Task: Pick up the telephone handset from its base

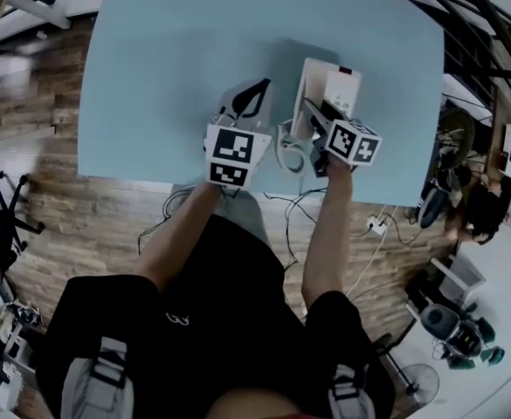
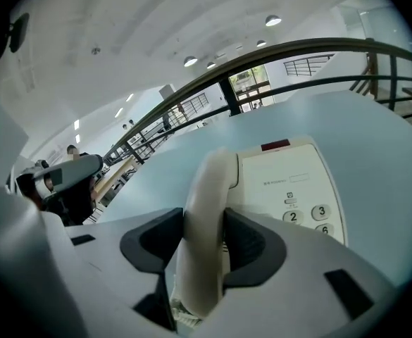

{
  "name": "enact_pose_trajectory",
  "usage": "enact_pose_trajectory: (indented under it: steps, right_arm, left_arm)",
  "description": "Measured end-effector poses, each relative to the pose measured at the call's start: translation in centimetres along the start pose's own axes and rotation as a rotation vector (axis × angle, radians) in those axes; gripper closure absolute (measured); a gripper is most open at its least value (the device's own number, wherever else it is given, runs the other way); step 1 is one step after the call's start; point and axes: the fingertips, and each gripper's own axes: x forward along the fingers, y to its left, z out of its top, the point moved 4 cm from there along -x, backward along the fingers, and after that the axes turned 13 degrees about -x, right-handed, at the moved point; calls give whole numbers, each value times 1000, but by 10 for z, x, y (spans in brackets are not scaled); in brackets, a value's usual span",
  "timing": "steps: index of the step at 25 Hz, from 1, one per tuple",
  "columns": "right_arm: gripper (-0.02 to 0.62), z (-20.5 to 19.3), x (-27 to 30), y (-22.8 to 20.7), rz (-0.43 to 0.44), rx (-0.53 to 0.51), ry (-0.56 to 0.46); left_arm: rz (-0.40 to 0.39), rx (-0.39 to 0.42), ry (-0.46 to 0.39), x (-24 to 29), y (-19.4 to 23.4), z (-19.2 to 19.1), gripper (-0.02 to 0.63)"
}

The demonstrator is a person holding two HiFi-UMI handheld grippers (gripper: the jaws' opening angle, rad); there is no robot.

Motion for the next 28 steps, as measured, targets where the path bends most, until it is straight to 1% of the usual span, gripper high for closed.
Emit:
enact_pose_trajectory:
  steps: [3,7,11,14,19,25,28]
  right_arm:
    - [434,9,-5,7,-57,-15,4]
    - [457,10,-14,19,-94,-24,-14]
    - [468,22,-29,45,-119,-93,-71]
    - [471,43,-59,62,-172,-186,-162]
    - [473,89,-123,88,-262,-304,-373]
    - [474,126,-185,124,-320,-382,-584]
    - [476,131,-205,137,-339,-415,-646]
  left_arm:
    - [-12,0,-2,1,-3,5,607]
    - [-35,17,-11,-2,-12,12,607]
    - [-50,33,-28,-8,-17,20,607]
    - [-63,51,-53,-13,-26,31,607]
    - [-98,111,-123,-30,-51,62,607]
    - [-169,203,-232,-65,-85,106,607]
    - [-194,221,-283,-78,-99,122,607]
